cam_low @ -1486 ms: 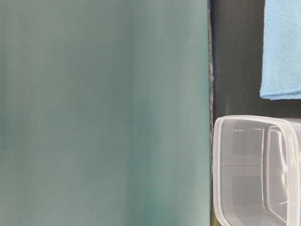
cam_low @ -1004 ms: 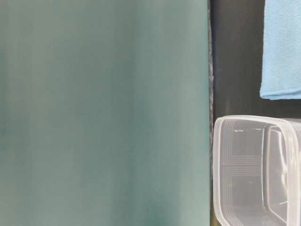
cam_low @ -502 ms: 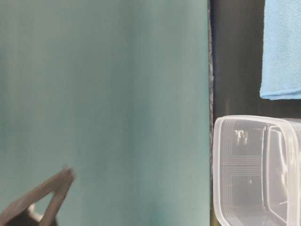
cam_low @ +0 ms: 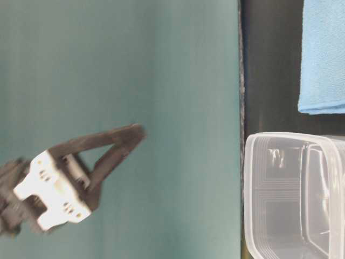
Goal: Place the blue towel into the container with the left arm.
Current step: 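Lower the open left gripper onto the blue towel's left edge, then close the left gripper on the blue towel and lift it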
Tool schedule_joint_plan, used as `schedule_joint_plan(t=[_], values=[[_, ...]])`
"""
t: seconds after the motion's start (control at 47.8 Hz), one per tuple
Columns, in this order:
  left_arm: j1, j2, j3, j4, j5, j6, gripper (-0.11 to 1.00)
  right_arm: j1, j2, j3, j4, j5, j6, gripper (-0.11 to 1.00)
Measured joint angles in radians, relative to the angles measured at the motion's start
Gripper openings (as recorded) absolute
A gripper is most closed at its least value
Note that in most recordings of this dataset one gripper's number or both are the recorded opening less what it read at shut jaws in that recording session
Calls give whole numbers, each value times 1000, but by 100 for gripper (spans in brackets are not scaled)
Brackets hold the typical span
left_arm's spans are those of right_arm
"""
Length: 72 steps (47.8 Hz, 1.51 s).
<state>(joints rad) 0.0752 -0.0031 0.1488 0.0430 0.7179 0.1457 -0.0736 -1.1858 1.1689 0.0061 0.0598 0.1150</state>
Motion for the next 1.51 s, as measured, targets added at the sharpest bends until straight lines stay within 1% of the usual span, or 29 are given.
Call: schedule_joint_plan(t=[0.209, 0.356, 0.502, 0.732, 0.983, 1.13, 1.214, 1.276, 1.339, 1.507], values=[[-12, 190, -138, 0, 26, 41, 91, 2, -28, -2, 0, 20, 0, 75], [-21, 330, -212, 0, 26, 32, 91, 0, -32, -2, 2, 29, 0, 75], [-31, 425, -264, -2, 26, 26, 91, 0, -32, -2, 0, 29, 2, 75], [-38, 528, -278, 0, 9, 8, 91, 0, -32, -2, 2, 28, 2, 75], [-49, 563, -279, 0, -23, -3, 90, 0, -32, -2, 2, 28, 8, 74], [-54, 583, -273, -2, -46, -8, 90, 0, -32, -2, 2, 29, 32, 74], [-58, 584, -275, 0, -49, -17, 87, 2, -32, -2, 2, 28, 38, 74], [-60, 584, -275, 0, -51, -28, 81, 2, -31, -2, 2, 28, 38, 74], [-63, 586, -275, 0, -49, -41, 68, 0, -32, -2, 0, 28, 38, 74], [-72, 584, -270, -2, -46, -77, 23, 0, -32, -2, 2, 28, 38, 74]])
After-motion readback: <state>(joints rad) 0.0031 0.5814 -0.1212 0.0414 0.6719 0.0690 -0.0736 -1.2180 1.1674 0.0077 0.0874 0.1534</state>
